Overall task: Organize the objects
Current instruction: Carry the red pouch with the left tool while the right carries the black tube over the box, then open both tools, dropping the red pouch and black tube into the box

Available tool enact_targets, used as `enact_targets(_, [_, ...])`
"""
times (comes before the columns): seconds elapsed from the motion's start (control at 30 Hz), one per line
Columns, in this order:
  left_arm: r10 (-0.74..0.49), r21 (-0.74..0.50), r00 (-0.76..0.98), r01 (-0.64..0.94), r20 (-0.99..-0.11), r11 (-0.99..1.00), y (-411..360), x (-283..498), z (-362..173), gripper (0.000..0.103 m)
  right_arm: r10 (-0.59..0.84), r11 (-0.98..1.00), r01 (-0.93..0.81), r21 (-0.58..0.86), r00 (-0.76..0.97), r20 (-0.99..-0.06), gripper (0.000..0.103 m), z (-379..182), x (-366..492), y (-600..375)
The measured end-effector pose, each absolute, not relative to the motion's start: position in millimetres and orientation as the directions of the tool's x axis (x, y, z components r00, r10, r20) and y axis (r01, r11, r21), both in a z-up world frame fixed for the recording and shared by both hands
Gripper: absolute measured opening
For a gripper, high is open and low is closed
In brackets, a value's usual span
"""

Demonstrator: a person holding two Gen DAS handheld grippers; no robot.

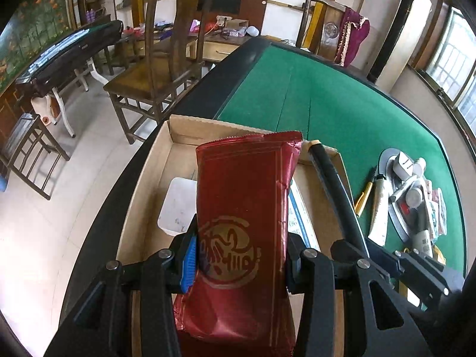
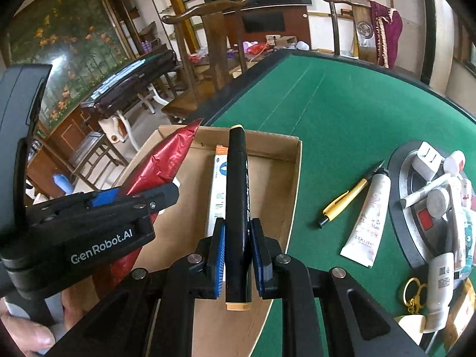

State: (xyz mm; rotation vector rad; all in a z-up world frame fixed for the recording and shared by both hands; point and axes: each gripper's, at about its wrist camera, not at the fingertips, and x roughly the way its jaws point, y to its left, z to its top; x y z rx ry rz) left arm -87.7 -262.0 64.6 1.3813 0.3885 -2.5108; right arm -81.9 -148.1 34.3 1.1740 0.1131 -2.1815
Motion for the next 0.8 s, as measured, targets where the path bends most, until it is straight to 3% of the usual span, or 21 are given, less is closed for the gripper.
enact_targets(0.47, [-0.114, -0.078, -0.505, 0.345, -0.856, -0.935, -258, -98, 57, 0.044, -0.483, -0.803, 0.545, 0.241, -0.359, -0.798, 0.018, 17, -91, -149])
enact_targets(0.67, [-0.089, -0.119, -0.521, 0.352, -0.849, -0.928, -261, -97, 58, 0.047, -0.491, -0.799, 0.552, 0.239, -0.370, -0.789, 0.020, 21, -87, -147])
enact_targets(0.7, [-0.086, -0.125, -0.523, 0.354, -0.848, -0.927, -262, -96, 57, 0.047, -0.507, -0.790, 0.562, 0.248, -0.369, -0.779, 0.022, 23, -85, -146])
enact_targets(0.8, [-0.084, -0.127, -0.527, 0.353, -0.846, -0.927, -263, -96, 59, 0.047, -0.524, -0.779, 0.574, 0.250, -0.378, -0.763, 0.058, 32, -82, -144])
